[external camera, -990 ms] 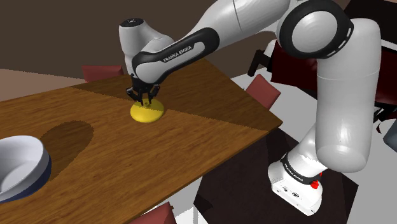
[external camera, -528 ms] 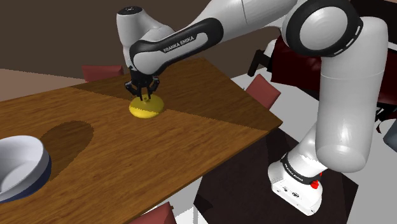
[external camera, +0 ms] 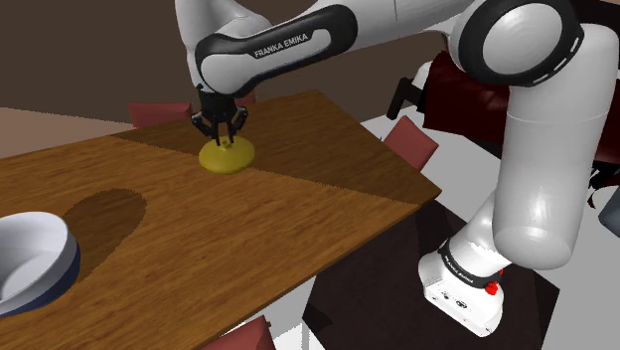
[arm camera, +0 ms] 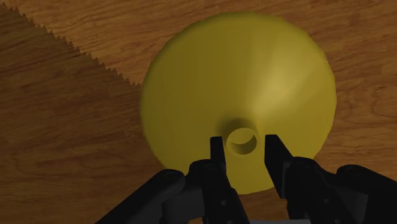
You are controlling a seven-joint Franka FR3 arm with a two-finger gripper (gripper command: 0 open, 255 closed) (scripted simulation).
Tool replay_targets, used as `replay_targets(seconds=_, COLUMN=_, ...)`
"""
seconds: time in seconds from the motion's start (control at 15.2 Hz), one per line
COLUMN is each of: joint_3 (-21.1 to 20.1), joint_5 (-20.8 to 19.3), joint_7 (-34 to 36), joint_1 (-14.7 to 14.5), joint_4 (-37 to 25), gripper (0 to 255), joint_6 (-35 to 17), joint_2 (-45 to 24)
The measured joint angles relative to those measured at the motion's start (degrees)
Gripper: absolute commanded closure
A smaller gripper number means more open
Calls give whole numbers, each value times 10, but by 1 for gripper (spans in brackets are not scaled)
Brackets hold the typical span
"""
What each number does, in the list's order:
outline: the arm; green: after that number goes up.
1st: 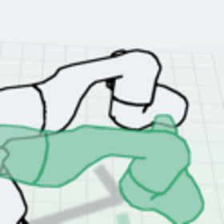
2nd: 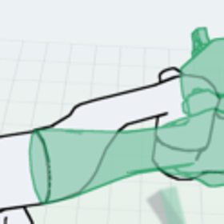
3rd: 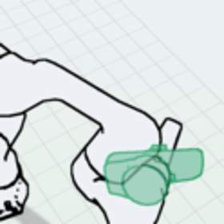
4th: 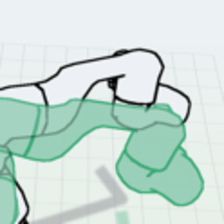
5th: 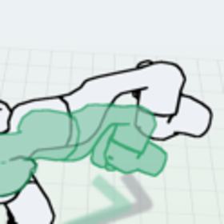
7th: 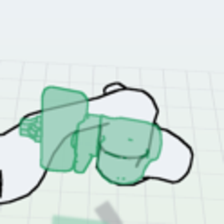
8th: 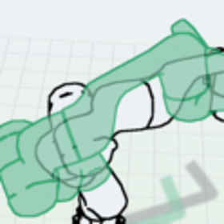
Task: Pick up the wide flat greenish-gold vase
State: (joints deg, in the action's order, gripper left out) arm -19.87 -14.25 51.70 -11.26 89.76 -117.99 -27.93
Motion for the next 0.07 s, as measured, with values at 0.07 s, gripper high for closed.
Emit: replay_targets(seconds=0.07, joint_3=-1, joint_5=1, joint_7=0, joint_1=0, joint_4=-1, gripper=255, joint_6=3, joint_2=2)
